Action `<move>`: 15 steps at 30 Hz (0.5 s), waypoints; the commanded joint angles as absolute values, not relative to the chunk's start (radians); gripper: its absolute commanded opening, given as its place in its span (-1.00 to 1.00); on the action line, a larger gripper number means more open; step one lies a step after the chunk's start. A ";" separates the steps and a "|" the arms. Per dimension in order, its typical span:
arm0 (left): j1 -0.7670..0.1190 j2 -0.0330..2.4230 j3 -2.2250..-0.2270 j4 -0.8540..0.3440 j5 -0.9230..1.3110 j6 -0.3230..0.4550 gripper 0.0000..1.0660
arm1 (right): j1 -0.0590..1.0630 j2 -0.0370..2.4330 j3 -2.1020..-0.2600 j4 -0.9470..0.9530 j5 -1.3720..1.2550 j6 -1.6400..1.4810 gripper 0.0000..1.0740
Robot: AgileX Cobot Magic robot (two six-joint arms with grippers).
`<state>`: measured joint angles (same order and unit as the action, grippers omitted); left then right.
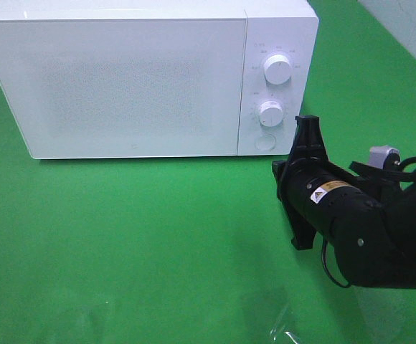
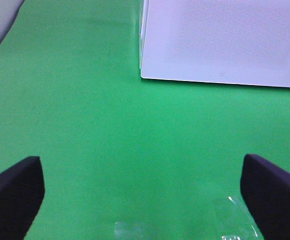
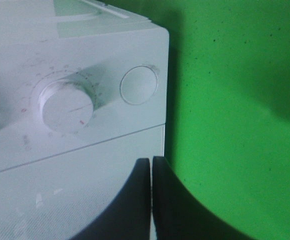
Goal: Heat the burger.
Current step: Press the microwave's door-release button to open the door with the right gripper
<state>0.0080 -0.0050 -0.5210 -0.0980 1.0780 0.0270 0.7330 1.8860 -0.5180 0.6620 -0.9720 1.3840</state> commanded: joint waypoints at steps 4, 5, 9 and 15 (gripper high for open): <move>0.010 -0.021 -0.519 -0.100 1.069 0.028 0.87 | 0.666 1.925 -0.596 0.609 -0.912 1.381 -1.00; 0.010 -0.021 -0.519 -0.100 1.069 0.028 0.87 | 0.650 1.939 -0.619 0.602 -0.900 1.380 -1.00; 0.010 -0.021 -0.519 -0.100 1.069 0.028 0.87 | 0.620 1.970 -0.668 0.587 -0.882 1.377 -1.00; 0.010 -0.021 -0.519 -0.100 1.069 0.028 0.87 | 0.592 2.005 -0.717 0.581 -0.860 1.377 -1.00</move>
<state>0.0080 -0.0050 -0.5210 -0.0980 1.0780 0.0270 0.5970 2.0050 -0.7070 0.5920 -0.8690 1.3840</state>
